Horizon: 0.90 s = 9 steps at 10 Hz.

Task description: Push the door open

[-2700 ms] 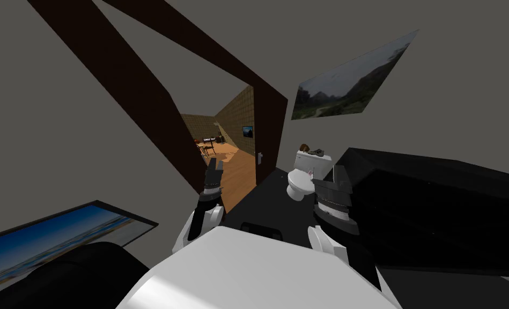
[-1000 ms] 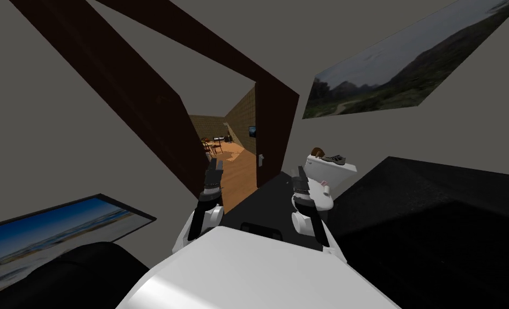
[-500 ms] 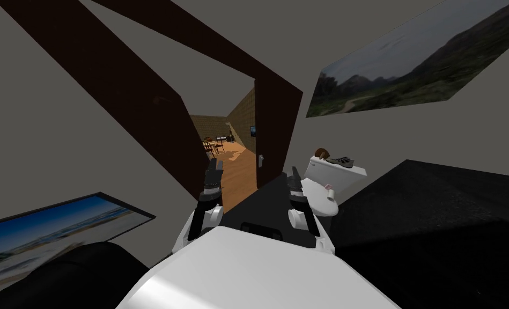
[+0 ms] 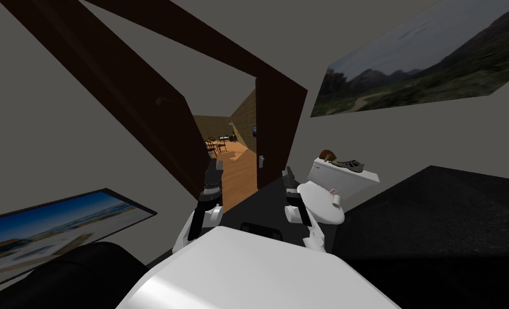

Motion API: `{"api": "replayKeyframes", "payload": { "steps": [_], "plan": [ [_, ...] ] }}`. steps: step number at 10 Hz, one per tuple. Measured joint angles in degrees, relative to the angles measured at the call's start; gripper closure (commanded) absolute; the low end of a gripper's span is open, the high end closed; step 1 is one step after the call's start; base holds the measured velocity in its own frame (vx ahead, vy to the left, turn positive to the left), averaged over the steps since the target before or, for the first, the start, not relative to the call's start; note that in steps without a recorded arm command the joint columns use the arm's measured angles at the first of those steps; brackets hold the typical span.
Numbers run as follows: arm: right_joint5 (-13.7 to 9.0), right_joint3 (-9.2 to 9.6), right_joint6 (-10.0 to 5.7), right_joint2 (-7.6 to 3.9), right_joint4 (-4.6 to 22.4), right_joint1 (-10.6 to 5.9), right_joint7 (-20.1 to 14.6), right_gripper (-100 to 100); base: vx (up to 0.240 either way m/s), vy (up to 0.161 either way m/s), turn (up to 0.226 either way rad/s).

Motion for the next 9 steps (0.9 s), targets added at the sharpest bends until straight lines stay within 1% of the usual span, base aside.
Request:
{"api": "replayKeyframes", "payload": {
  "steps": [1,2,3,5,6,7,8,9],
  "plan": [
    [-0.06,0.22,0.17,0.04,1.03,-0.52,-0.03,-100,0.047,-0.057,0.089],
    [-0.28,0.36,-0.03,-0.14,2.87,-1.57,-0.22,-100,0.075,-0.087,0.140],
    [-0.53,0.65,-0.18,-0.27,4.75,-2.81,-0.48,-100,0.048,-0.080,0.046],
    [-0.89,0.94,-0.06,-0.59,7.74,-4.28,-0.89,-100,0.047,-0.080,0.095],
    [-1.03,1.31,0.46,-0.29,9.13,-5.66,-0.88,-100,0.034,-0.073,0.068],
    [-1.15,1.42,0.65,-0.29,10.50,-6.46,-0.92,-100,0.030,-0.063,0.082],
    [-1.36,1.57,0.36,-0.36,12.63,-7.66,-1.12,-100,0.063,-0.093,0.115],
    [-1.52,1.99,0.46,-0.21,14.16,-8.66,-1.21,-100,0.051,-0.074,0.065]
  ]
}}
